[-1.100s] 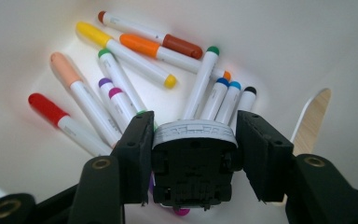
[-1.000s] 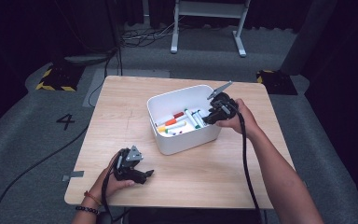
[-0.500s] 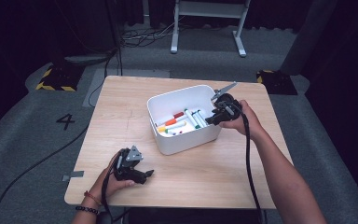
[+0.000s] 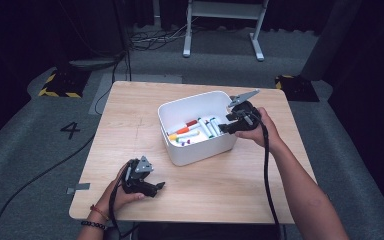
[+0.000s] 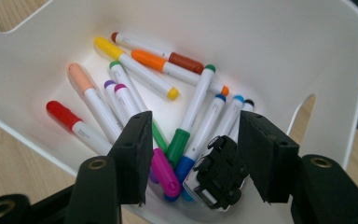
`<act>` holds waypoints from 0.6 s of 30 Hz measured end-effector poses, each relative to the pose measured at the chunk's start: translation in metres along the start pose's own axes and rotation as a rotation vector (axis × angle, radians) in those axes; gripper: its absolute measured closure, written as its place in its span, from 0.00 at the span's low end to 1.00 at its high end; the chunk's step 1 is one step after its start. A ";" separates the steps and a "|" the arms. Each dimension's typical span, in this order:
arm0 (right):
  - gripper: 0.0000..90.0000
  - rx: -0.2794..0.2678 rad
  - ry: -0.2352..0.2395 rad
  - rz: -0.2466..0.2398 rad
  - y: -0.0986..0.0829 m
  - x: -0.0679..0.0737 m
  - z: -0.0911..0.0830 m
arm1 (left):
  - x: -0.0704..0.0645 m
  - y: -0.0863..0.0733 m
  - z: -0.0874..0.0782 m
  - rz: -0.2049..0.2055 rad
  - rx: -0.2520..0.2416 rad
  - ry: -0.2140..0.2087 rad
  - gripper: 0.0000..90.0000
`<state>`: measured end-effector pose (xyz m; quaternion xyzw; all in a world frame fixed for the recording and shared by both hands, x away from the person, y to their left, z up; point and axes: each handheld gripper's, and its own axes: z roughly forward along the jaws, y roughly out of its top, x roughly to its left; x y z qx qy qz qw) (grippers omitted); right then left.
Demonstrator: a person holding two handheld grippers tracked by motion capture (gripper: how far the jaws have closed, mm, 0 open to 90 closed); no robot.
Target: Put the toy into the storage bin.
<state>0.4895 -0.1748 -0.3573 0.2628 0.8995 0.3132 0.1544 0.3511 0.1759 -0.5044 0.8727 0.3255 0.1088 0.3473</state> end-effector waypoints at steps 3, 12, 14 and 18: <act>0.51 -0.036 0.000 0.011 0.001 0.004 -0.004 | 0.000 0.000 0.000 0.001 0.000 0.000 0.14; 0.46 -0.099 -0.032 -0.005 -0.002 0.007 -0.017 | 0.000 0.000 0.000 0.000 0.000 0.000 0.14; 0.44 -0.107 -0.028 -0.007 -0.004 0.007 -0.021 | 0.000 0.000 0.000 0.000 0.000 0.000 0.14; 0.39 -0.121 -0.036 -0.012 -0.008 0.008 -0.029 | 0.000 0.000 0.000 0.000 0.000 0.000 0.14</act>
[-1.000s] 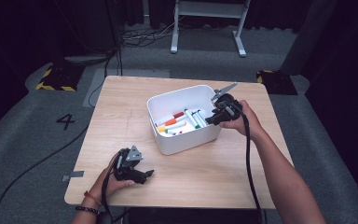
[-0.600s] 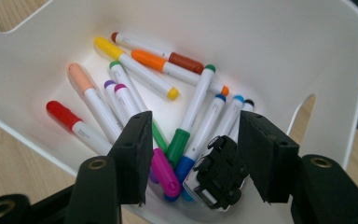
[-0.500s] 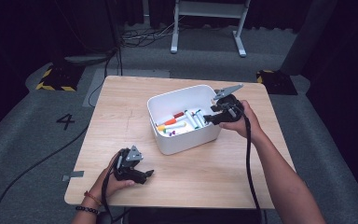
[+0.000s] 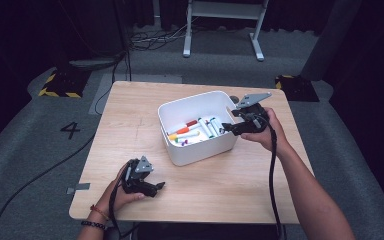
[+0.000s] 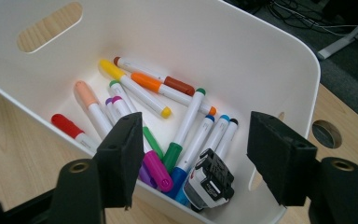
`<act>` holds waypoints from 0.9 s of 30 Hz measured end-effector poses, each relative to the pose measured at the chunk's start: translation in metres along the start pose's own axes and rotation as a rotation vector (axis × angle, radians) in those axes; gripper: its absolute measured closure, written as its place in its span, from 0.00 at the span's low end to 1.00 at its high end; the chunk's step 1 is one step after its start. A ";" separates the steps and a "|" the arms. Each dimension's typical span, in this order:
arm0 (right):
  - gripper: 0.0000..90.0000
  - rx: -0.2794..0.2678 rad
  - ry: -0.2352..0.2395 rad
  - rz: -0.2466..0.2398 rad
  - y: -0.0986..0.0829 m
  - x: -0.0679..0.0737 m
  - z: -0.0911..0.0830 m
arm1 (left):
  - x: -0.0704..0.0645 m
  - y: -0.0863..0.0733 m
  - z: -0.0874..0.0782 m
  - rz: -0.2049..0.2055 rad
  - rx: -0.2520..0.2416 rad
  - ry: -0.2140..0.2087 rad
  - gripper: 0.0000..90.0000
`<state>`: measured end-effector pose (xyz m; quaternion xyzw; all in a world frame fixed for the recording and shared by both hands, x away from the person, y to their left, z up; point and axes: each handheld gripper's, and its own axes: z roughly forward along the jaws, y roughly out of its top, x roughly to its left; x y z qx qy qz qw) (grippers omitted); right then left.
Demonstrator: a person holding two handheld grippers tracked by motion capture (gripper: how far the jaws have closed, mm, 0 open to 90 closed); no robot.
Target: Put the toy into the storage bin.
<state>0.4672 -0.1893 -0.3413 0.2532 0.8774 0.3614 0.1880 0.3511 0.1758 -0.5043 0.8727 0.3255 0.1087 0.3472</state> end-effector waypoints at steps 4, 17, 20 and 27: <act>0.32 -0.010 -0.018 0.002 -0.004 0.001 -0.008 | 0.000 0.000 0.000 0.000 0.000 0.000 0.14; 0.27 -0.044 -0.034 0.003 -0.023 0.002 -0.031 | 0.000 0.000 0.000 0.000 0.000 0.000 0.14; 0.27 -0.044 -0.040 -0.009 -0.029 0.004 -0.034 | 0.000 0.000 0.000 0.001 0.000 0.000 0.14; 0.28 -0.046 -0.048 -0.017 -0.043 0.007 -0.041 | 0.000 0.000 0.000 0.000 0.000 0.000 0.14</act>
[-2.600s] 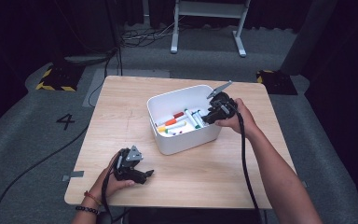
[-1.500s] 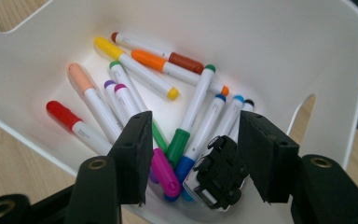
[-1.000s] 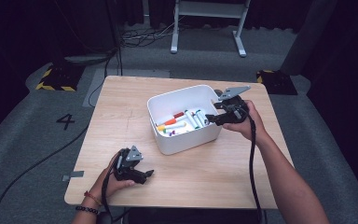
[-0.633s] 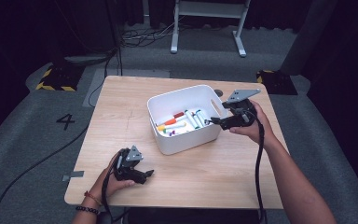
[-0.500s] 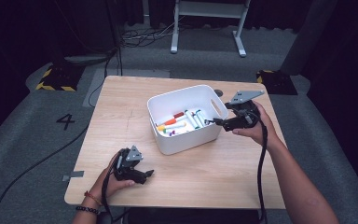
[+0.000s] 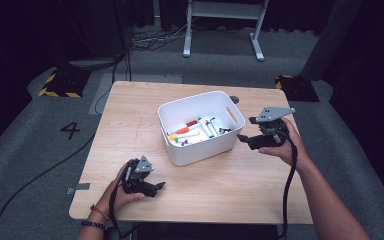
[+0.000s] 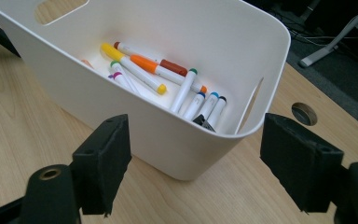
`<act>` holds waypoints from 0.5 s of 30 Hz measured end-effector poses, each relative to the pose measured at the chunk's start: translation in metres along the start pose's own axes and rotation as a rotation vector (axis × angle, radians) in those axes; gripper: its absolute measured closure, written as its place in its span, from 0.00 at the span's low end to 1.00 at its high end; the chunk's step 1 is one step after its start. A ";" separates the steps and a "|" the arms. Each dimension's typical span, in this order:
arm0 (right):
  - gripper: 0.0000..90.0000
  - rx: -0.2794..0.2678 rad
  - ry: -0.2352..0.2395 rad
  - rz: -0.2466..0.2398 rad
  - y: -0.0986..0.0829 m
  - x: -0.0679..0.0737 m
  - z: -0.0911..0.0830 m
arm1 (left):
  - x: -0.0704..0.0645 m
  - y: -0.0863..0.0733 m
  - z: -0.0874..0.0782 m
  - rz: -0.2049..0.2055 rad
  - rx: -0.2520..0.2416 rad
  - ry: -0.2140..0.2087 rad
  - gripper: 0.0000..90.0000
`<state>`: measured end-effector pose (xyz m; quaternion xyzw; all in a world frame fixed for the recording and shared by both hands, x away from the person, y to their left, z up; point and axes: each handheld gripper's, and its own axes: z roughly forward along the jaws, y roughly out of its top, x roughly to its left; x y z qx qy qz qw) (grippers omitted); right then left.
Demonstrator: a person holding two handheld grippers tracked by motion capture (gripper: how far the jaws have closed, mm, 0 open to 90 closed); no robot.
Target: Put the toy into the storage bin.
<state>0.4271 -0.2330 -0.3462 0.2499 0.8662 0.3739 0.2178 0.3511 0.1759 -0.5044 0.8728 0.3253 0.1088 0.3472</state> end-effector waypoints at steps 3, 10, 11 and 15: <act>0.28 0.007 -0.009 -0.001 -0.006 0.001 -0.003 | 0.000 0.000 0.000 0.000 0.000 0.000 0.14; 0.28 0.017 -0.017 -0.005 -0.022 0.003 -0.009 | 0.000 0.000 0.000 0.000 0.000 0.000 0.14; 0.28 0.014 -0.017 -0.009 -0.024 0.003 -0.009 | 0.000 0.000 0.000 0.000 0.000 0.000 0.14; 0.28 0.028 -0.027 -0.010 -0.035 0.006 -0.010 | 0.000 0.000 0.000 0.000 0.000 0.000 0.14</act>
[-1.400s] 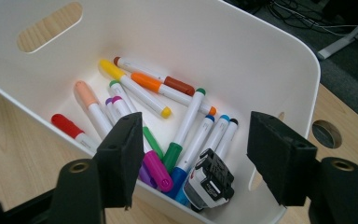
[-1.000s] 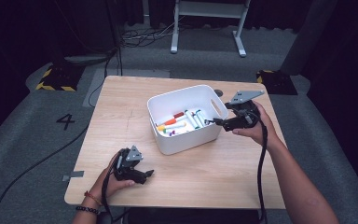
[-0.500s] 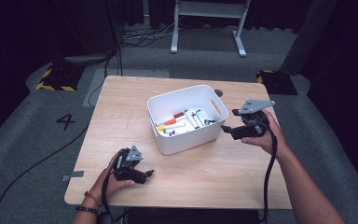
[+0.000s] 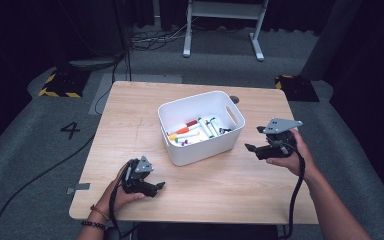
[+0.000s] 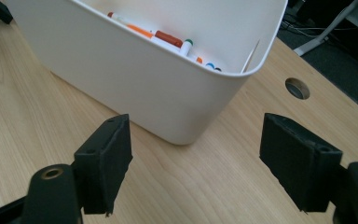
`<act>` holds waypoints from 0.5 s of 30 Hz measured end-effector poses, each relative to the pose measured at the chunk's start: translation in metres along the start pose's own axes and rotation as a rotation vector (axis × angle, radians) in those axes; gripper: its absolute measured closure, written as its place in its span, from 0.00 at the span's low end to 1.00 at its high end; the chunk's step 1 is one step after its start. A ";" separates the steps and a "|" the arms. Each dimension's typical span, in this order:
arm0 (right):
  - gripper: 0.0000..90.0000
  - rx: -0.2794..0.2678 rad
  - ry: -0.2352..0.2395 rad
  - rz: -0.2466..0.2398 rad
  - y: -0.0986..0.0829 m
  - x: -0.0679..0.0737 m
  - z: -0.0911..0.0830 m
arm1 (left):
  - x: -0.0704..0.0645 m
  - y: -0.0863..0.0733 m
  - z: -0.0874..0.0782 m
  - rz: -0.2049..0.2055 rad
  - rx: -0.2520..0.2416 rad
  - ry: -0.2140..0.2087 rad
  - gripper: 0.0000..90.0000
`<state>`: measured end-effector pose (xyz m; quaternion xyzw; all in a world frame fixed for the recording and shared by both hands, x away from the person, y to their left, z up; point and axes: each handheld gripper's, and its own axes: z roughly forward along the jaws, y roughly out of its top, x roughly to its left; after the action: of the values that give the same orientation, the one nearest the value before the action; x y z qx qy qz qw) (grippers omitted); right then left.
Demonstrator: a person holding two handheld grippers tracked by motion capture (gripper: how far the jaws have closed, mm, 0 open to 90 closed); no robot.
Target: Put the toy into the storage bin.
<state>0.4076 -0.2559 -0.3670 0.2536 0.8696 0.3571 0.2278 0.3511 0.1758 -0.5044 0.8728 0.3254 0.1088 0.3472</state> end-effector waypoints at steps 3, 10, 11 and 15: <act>0.28 0.015 -0.004 0.002 -0.007 0.002 0.000 | 0.000 0.000 0.000 0.000 0.000 0.000 0.14; 0.28 0.046 -0.018 -0.012 -0.025 0.006 0.000 | 0.000 0.000 0.000 0.000 0.000 0.000 0.14; 0.28 0.047 -0.021 -0.011 -0.027 0.006 0.001 | 0.000 0.000 0.000 0.000 0.000 0.000 0.14; 0.28 0.063 -0.019 -0.004 -0.038 0.007 0.001 | 0.000 0.000 0.000 0.000 0.000 0.000 0.14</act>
<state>0.3926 -0.2743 -0.3969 0.2625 0.8787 0.3268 0.2285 0.3511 0.1759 -0.5043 0.8728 0.3254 0.1087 0.3472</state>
